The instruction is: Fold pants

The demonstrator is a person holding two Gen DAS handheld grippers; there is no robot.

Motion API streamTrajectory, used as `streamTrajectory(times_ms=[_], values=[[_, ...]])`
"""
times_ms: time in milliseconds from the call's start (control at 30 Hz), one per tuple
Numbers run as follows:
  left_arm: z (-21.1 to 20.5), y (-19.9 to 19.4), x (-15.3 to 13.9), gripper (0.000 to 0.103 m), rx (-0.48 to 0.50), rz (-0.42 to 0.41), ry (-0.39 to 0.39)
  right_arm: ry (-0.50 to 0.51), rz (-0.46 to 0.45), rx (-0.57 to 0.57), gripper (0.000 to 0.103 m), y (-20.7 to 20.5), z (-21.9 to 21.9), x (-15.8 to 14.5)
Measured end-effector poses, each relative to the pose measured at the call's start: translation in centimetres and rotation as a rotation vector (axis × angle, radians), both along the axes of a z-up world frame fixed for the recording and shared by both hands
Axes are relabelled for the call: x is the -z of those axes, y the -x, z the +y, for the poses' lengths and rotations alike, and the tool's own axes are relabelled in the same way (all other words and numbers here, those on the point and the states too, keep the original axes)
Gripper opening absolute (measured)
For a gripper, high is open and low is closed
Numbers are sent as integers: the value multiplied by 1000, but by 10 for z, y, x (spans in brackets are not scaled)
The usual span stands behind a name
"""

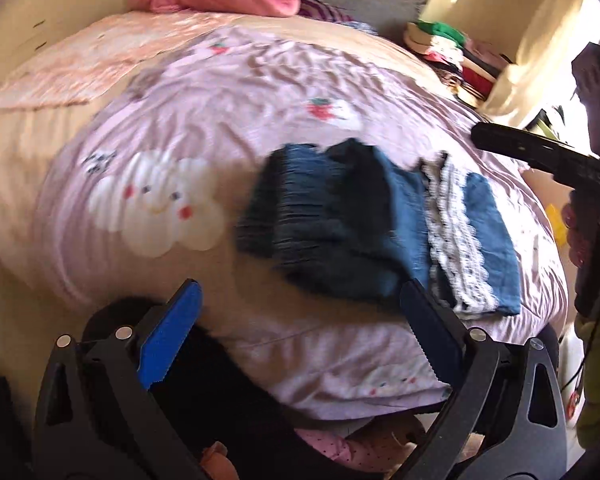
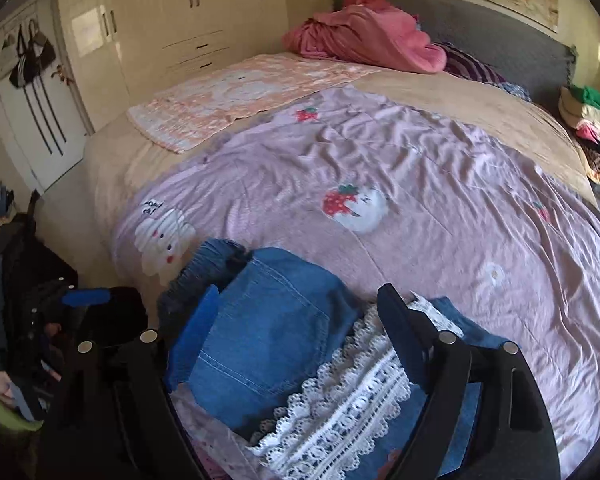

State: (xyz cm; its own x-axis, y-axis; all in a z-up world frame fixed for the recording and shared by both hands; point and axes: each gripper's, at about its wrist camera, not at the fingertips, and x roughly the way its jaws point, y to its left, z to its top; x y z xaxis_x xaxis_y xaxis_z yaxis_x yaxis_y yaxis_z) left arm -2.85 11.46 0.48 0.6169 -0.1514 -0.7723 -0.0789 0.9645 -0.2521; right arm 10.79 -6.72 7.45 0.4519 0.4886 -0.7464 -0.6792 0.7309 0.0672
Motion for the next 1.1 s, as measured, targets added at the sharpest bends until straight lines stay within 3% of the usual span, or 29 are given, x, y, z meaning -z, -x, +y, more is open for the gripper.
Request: streamTrajectory(times_ms=[300,433,467,533,633,700,733,900,1000,1100], values=[[19,0,20,93,-11,30,74,74,32,-155,80,-2,61,16],[16,-8,25,92,22,31,169,80,60,-147,80,-15,77,26],[14,-11,27,88,34,32,190,76,65,-146,80,-17,77,27],[12,-18,31,69,50,33,234,75,74,-140,80,-25,80,32],[13,-32,39,57,62,54,334,100,96,-151,80,-35,84,42],[13,-42,47,53,38,76,337,139,113,-155,80,-43,86,53],[15,-46,50,42,23,81,347,155,120,-146,80,-47,86,59],[19,-57,50,13,21,61,345,125,177,-109,80,-61,80,74],[20,-51,33,13,31,7,301,83,161,-130,80,-58,80,67],[18,-48,31,16,20,-6,196,98,151,-152,80,-58,87,69]])
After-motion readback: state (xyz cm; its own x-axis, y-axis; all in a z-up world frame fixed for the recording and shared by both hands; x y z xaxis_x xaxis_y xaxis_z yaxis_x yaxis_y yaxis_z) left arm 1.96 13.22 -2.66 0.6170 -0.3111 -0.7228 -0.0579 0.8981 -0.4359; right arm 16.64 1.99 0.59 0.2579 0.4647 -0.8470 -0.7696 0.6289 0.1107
